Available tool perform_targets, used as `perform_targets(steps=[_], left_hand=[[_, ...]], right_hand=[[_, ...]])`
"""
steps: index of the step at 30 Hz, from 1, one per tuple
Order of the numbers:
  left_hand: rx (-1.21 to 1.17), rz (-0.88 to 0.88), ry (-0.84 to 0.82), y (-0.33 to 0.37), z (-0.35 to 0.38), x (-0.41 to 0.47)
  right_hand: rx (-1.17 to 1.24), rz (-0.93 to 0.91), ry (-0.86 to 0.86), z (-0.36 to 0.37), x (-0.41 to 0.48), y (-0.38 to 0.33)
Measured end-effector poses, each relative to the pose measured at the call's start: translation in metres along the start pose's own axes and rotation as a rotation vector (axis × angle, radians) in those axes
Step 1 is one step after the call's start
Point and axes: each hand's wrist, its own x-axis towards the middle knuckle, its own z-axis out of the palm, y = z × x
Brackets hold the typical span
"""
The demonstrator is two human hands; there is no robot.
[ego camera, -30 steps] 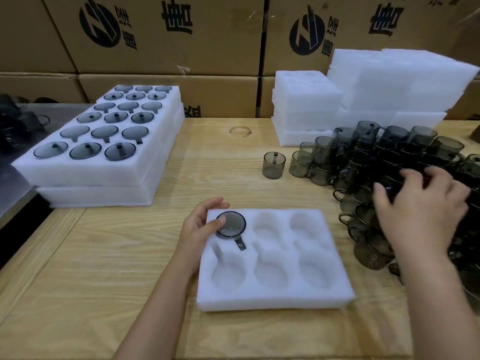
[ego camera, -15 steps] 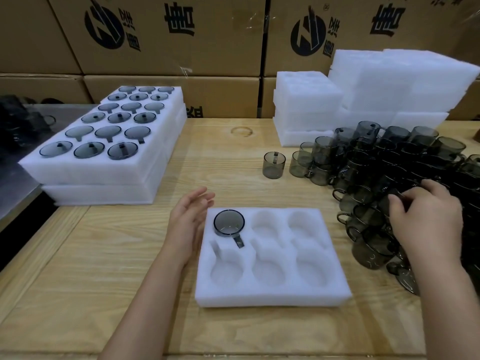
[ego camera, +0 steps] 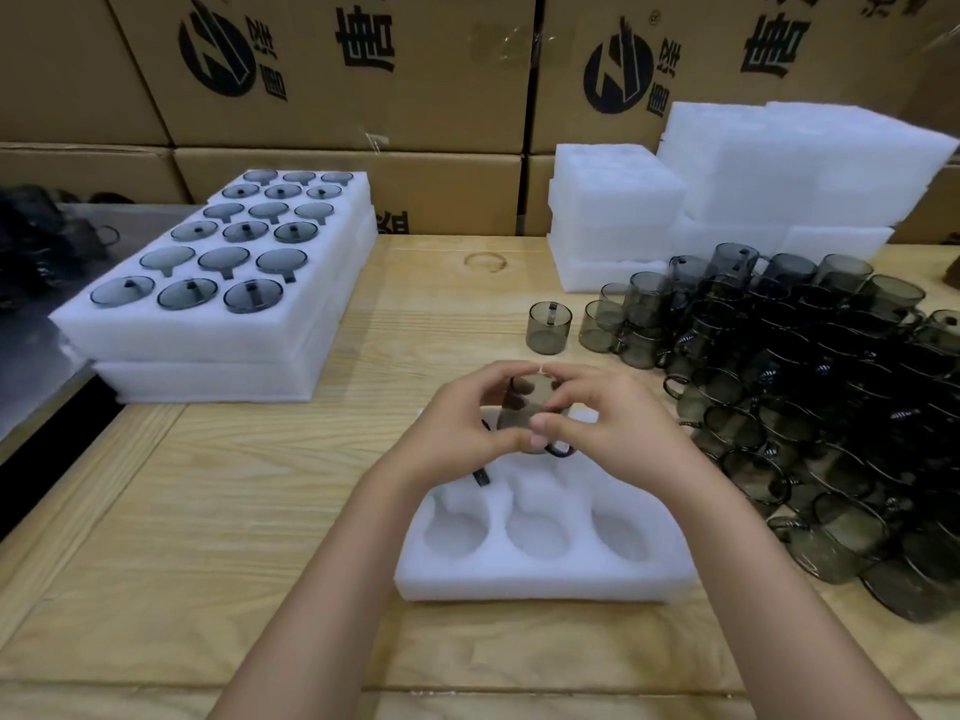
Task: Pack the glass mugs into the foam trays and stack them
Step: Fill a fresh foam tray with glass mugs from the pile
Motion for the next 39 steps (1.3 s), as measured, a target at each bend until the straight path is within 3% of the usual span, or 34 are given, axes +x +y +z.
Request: perform_targets(steps=[5, 14, 21, 24, 26, 29, 31, 34, 39], left_hand=[[0.077, 0.004, 0.045, -0.003, 0.002, -0.003], [0.268, 0.002, -0.056, 0.003, 0.004, -0.005], [0.140, -0.047, -0.134, 0.003, -0.001, -0.004], [0.002, -0.091, -0.085, 0.009, 0.003, 0.001], [0.118, -0.013, 0.010, 0.017, 0.010, 0.006], [0.423, 0.087, -0.015, 0.022, 0.021, 0.018], [0.615, -0.006, -0.128, 0.016, 0.029, 0.023], [0.710, -0.105, -0.206, 0.000, 0.036, 0.023], [0.793, -0.055, -0.128, -0.009, 0.040, 0.024]], right_hand=[[-0.021, -0.016, -0.060, -0.002, 0.004, 0.009], [-0.240, -0.031, -0.123, 0.001, 0.003, 0.017], [-0.212, -0.049, -0.145, 0.006, 0.004, 0.023], [-0.099, -0.058, -0.055, 0.009, 0.009, 0.026], [-0.078, -0.069, 0.032, 0.013, 0.016, 0.022], [-0.044, -0.139, -0.084, 0.022, 0.028, 0.010], [-0.212, -0.148, -0.249, 0.032, 0.033, 0.011], [-0.689, -0.105, -0.400, 0.044, 0.037, 0.025], [-0.722, -0.053, -0.378, 0.047, 0.033, 0.029]])
